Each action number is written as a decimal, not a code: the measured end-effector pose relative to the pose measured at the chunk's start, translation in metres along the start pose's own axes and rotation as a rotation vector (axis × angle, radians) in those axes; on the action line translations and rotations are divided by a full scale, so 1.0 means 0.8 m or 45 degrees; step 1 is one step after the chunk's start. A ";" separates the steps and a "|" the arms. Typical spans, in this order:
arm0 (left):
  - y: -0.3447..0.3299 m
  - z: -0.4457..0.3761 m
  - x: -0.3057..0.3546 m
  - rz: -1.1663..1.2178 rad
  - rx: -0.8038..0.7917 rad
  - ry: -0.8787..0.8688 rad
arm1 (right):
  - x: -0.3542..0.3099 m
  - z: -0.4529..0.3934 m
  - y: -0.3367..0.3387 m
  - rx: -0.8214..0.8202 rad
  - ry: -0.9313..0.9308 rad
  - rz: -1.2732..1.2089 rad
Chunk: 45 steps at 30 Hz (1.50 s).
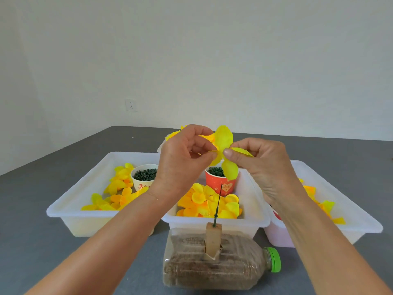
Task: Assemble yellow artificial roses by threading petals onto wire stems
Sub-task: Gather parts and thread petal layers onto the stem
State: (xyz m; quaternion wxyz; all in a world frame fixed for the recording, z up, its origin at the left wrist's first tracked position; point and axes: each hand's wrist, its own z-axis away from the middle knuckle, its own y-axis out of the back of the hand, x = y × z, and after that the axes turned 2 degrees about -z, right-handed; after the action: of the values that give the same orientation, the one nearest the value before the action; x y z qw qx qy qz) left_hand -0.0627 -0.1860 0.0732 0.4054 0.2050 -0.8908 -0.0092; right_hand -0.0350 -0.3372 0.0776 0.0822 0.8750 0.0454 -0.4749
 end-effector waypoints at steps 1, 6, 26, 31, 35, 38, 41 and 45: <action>0.000 -0.002 0.000 -0.016 -0.010 0.008 | 0.000 -0.001 0.001 0.006 0.069 0.064; -0.001 -0.009 0.000 -0.112 -0.074 -0.026 | 0.007 -0.003 0.005 0.033 0.431 0.393; -0.008 0.032 -0.041 -0.214 -0.035 -0.347 | 0.052 0.042 -0.004 0.099 0.314 0.062; -0.006 0.045 -0.048 -0.171 -0.039 -0.321 | 0.060 0.051 -0.004 0.111 0.419 0.302; -0.004 0.051 -0.049 -0.179 -0.038 -0.360 | 0.064 0.056 -0.004 0.074 0.545 0.412; -0.004 0.055 -0.048 -0.143 -0.050 -0.332 | 0.066 0.059 -0.004 0.078 0.591 0.460; -0.004 0.060 -0.048 -0.125 -0.062 -0.315 | 0.070 0.060 -0.004 0.080 0.635 0.513; -0.004 0.062 -0.051 -0.169 -0.073 -0.346 | 0.074 0.061 -0.003 0.092 0.655 0.548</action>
State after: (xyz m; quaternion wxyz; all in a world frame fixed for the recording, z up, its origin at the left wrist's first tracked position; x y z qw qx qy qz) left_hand -0.0739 -0.1813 0.0100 0.2854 0.2488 -0.9212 -0.0892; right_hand -0.0429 -0.3442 0.0014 0.1356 0.9580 -0.1381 -0.2117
